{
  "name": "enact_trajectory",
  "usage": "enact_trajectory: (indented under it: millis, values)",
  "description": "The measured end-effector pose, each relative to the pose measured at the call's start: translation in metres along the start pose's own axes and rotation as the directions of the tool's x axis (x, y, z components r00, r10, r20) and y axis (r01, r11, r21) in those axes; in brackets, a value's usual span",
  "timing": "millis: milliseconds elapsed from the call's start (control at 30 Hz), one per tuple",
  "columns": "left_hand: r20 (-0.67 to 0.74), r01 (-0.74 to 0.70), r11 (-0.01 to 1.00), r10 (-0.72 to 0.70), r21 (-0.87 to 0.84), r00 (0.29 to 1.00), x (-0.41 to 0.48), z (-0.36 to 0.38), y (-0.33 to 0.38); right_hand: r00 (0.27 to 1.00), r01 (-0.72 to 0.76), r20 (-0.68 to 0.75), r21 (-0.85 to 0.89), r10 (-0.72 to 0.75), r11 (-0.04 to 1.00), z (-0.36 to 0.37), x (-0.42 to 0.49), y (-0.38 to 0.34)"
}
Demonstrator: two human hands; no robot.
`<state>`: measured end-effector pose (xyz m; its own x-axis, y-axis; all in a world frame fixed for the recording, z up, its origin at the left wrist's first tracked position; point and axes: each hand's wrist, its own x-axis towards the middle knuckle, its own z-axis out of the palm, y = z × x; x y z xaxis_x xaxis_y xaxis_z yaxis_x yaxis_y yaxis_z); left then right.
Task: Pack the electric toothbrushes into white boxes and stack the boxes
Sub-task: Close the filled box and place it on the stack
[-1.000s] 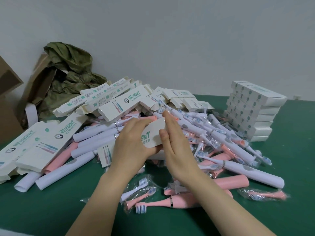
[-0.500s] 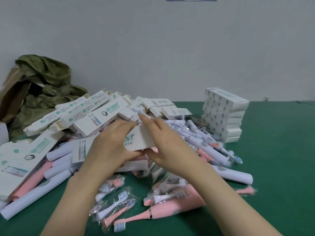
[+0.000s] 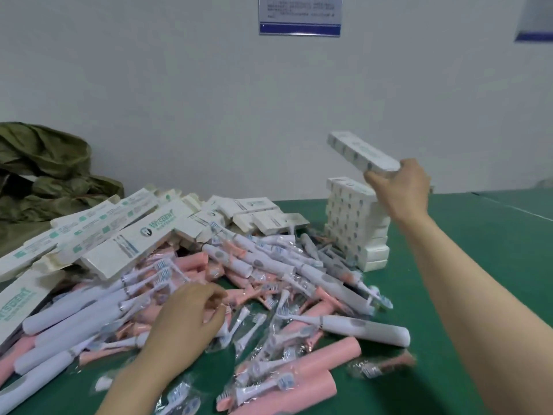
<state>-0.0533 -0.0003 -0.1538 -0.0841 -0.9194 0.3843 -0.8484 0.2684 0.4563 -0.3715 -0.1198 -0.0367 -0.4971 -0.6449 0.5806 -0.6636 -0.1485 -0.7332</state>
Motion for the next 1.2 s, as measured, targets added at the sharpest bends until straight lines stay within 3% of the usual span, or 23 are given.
enact_trajectory:
  millis: [200, 533, 633, 767, 833, 933, 1000, 1067, 1200]
  values:
    - [-0.006, -0.063, 0.997, 0.063, 0.035, 0.998, 0.004, 0.002, 0.001, 0.995, -0.033, 0.095, -0.092, 0.042, 0.995, 0.013, 0.000, 0.024]
    - [-0.004, -0.088, 0.994, 0.089, 0.068, 0.996, 0.006, 0.007, -0.001, 0.990, -0.110, 0.073, -0.106, 0.118, 0.988, 0.014, -0.009, 0.020]
    - [0.004, -0.086, 0.992, 0.086, 0.092, 0.996, 0.006, 0.010, -0.001, 1.000, 0.012, -0.025, -0.171, -0.017, 0.985, 0.004, -0.021, 0.010]
    - [0.029, -0.076, 0.994, 0.074, 0.075, 0.997, 0.006, 0.009, -0.003, 0.925, 0.368, -0.072, -0.075, -0.374, 0.927, 0.010, -0.068, -0.019]
    - [0.023, -0.055, 0.998, 0.054, 0.018, 0.998, 0.006, 0.003, -0.005, 0.902, 0.431, 0.017, 0.034, -0.432, 0.902, 0.021, -0.101, -0.031]
    - [-0.190, 0.026, 0.998, -0.014, 0.062, 0.982, 0.009, -0.020, -0.016, 0.833, 0.430, 0.313, 0.153, -0.456, 0.890, 0.047, -0.146, -0.037]
    - [-0.300, 0.194, 0.973, -0.149, 0.127, 0.942, 0.010, -0.038, -0.034, 0.740, 0.406, 0.514, 0.172, -0.434, 0.897, 0.066, -0.170, -0.035]
    - [-0.301, 0.344, 0.917, -0.277, 0.200, 0.913, 0.009, -0.053, -0.056, 0.653, 0.369, 0.663, 0.143, -0.365, 0.918, 0.081, -0.186, -0.032]
    - [-0.378, 0.379, 0.911, -0.297, 0.163, 0.877, 0.023, -0.074, -0.073, 0.608, 0.385, 0.736, 0.057, -0.299, 0.921, 0.094, -0.195, -0.029]
